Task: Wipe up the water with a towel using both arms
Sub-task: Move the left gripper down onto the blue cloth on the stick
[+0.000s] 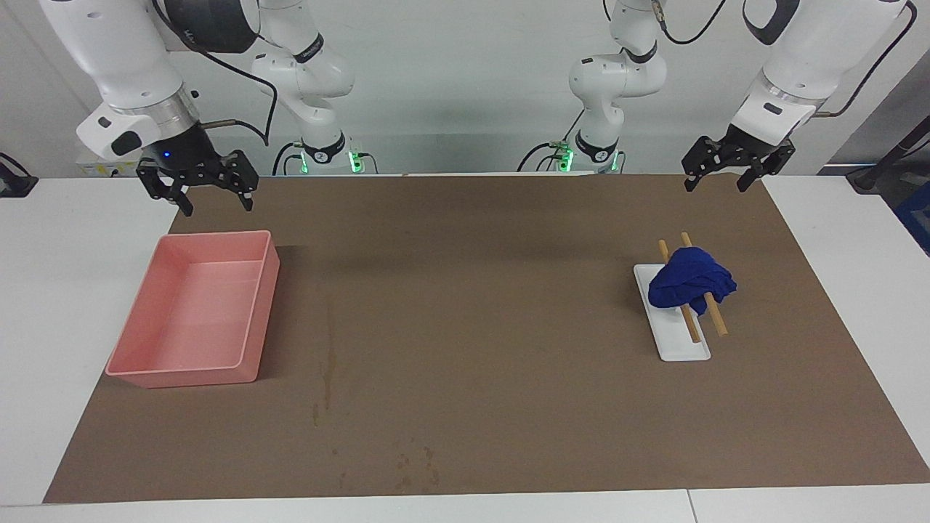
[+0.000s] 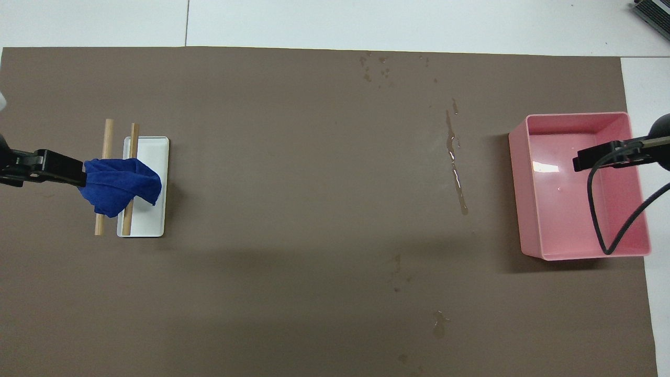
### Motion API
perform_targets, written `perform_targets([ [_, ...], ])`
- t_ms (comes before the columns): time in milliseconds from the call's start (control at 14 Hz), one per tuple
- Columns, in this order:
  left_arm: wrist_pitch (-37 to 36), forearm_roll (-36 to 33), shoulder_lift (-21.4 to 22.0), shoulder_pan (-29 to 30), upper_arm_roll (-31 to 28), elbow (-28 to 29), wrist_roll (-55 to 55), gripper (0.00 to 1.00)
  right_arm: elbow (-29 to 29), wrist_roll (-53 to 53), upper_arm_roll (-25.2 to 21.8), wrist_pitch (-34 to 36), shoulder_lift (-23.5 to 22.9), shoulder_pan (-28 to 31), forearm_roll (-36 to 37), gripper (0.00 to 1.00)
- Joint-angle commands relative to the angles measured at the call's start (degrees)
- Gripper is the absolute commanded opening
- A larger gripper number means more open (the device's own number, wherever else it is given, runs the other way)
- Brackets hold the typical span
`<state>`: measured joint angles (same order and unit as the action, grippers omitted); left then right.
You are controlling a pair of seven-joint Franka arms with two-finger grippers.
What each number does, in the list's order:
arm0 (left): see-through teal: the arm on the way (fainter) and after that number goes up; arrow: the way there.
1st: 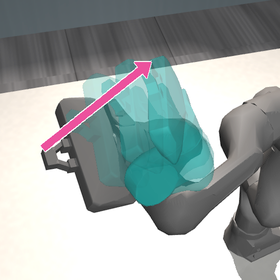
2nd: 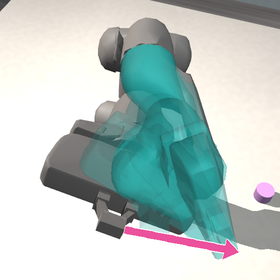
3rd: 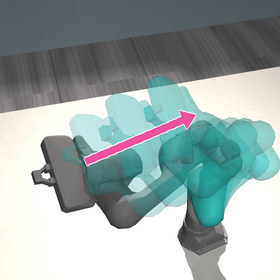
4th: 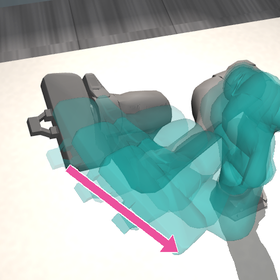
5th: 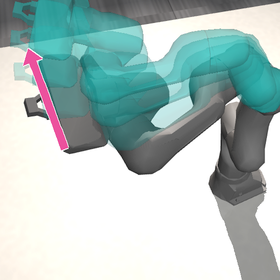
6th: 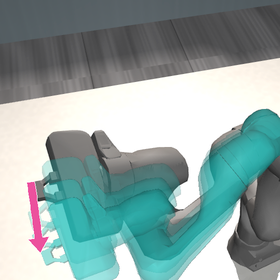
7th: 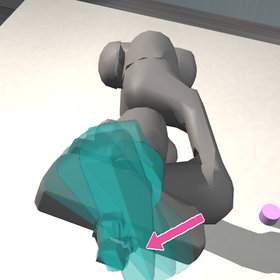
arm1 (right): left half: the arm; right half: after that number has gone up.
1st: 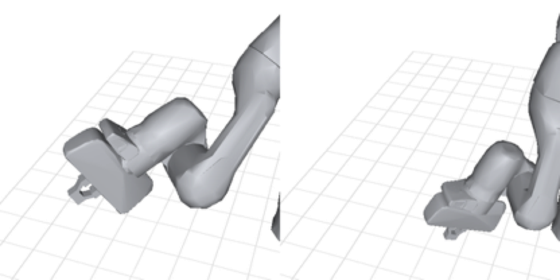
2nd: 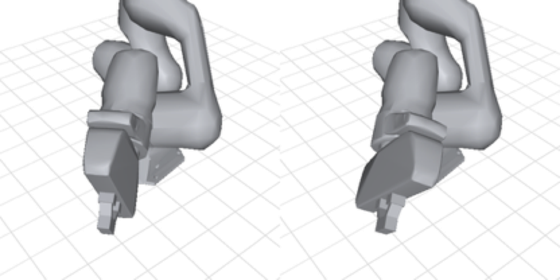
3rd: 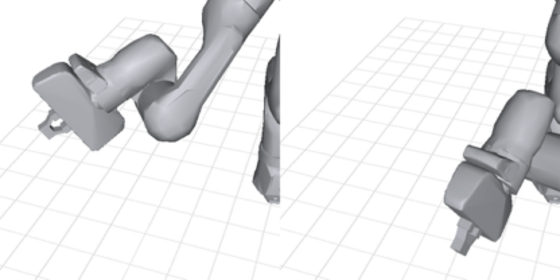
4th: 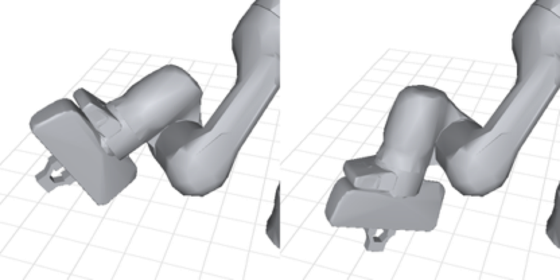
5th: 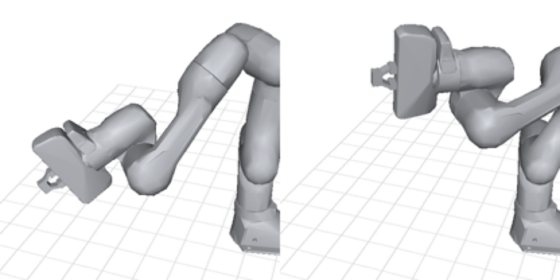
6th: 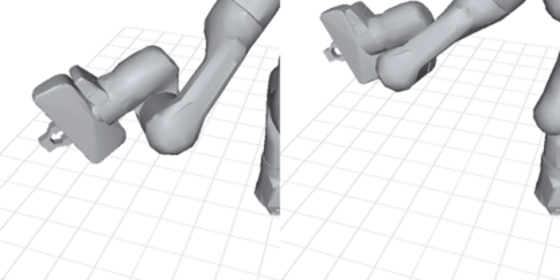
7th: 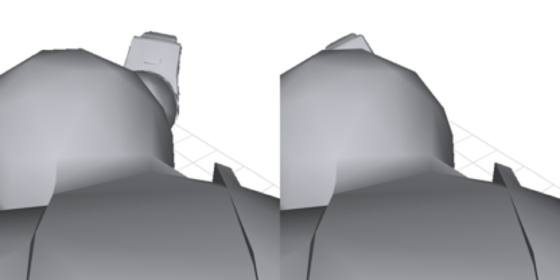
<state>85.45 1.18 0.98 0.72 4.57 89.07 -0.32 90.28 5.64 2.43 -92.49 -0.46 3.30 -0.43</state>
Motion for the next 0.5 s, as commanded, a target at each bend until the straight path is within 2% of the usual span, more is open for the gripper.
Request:
perform_targets([
  [0, 0.2, -1.1, 1.1, -0.6, -0.4, 0.8, -0.6, 1.0, 1.6, 0.4, 0.2, 0.2, 1.5, 0.0, 1.3, 1.0],
  [142, 1.1, -1.1, 1.3, -0.4, -0.4, 1.7, -0.8, 1.0, 1.7, 0.2, 0.2, 0.3, 1.5, 0.0, 1.3, 1.0],
  [214, 3.8, -1.1, 2.4, -0.2, -0.4, 4.2, -0.7, 1.0, 1.7, 0.2, 0.2, 0.3, 1.5, 0.1, 1.3, 1.0],
  [285, 8.1, -1.1, 4.6, 0.0, -0.4, 9.5, -0.7, 1.0, 1.7, 0.2, 0.1, 0.4, 1.5, 0.1, 1.3, 1.0],
  [427, 21.6, -1.6, 9.6, 0.3, -0.8, 23.5, -0.6, 1.0, 1.7, 0.3, 0.1, 0.4, 1.5, 0.2, 1.3, 1.0],
])
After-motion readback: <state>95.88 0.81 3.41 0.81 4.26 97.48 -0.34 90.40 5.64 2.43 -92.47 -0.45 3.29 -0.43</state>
